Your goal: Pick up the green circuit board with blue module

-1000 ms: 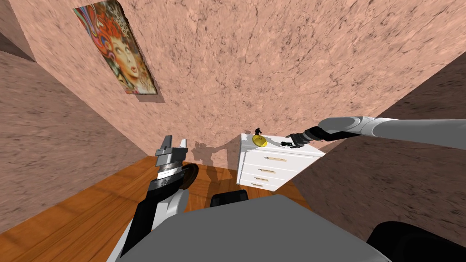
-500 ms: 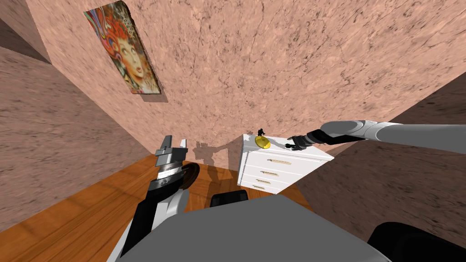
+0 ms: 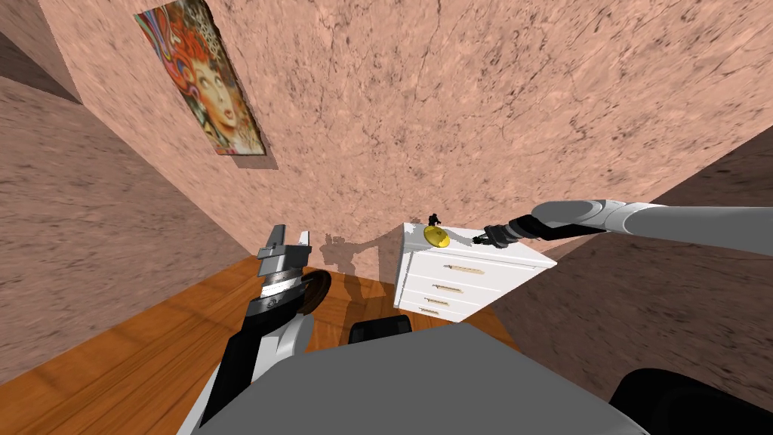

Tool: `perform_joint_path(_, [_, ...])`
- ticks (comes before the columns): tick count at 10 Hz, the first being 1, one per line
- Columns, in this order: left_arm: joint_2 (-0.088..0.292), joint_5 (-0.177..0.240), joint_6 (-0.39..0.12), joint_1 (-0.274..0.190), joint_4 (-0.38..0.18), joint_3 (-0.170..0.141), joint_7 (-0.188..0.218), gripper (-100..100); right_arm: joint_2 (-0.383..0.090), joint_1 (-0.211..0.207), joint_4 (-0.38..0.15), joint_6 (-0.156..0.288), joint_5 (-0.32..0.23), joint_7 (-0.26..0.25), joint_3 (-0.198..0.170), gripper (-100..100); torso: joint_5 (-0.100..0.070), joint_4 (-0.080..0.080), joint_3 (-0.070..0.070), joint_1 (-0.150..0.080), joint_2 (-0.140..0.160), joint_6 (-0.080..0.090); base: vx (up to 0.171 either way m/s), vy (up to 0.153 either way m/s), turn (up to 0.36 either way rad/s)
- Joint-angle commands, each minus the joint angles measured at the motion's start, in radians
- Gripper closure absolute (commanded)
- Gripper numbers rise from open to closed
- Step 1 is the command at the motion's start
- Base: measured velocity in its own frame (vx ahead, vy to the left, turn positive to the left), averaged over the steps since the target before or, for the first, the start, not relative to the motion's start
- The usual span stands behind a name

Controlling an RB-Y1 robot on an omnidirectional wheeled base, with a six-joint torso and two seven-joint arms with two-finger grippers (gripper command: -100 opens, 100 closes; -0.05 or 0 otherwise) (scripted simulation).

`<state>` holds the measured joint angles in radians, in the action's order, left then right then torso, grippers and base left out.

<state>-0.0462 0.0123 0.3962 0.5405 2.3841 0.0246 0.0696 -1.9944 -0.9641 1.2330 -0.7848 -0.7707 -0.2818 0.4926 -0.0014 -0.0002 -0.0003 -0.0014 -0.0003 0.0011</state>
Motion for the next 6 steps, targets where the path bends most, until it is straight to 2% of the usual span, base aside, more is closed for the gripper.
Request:
perform_joint_path(1, [0.0,0.0,0.0,0.0,0.0,0.0,0.0,0,0.0,0.0,0.0,0.0,0.0,0.0,0.0,100,0.0,0.0,0.0,0.0,0.0,0.0,0.0,0.0,0.0])
perform_joint_path(2, [0.0,0.0,0.0,0.0,0.0,0.0,0.0,0,0.0,0.0,0.0,0.0,0.0,0.0,0.0,0,0.0,0.0,0.0,0.0,0.0,0.0,0.0,0.0,0.0])
perform_joint_path(3, [0.0,0.0,0.0,0.0,0.0,0.0,0.0,0,-0.015,0.023,-0.002,-0.032,-0.02,0.028,0.015,100,0.0,0.0,0.0,0.0,0.0,0.0,-0.033,-0.011,-0.112])
perform_joint_path(4, [0.0,0.0,0.0,0.0,0.0,0.0,0.0,0,-0.024,0.027,-0.005,-0.041,-0.02,0.033,0.02,100,0.0,0.001,0.002,0.0,0.002,0.001,-0.053,-0.012,-0.126])
perform_joint_path(5, [0.0,0.0,0.0,0.0,0.0,0.0,0.0,0,-0.015,0.025,-0.001,-0.031,-0.022,0.026,0.016,100,0.0,0.001,0.003,0.0,0.004,0.001,-0.022,-0.005,-0.019])
perform_joint_path(6, [0.0,0.0,0.0,0.0,0.0,0.0,0.0,0,-0.016,0.027,-0.002,-0.036,-0.024,0.03,0.017,0,0.0,0.001,0.002,0.0,0.004,0.001,0.0,0.0,0.0])
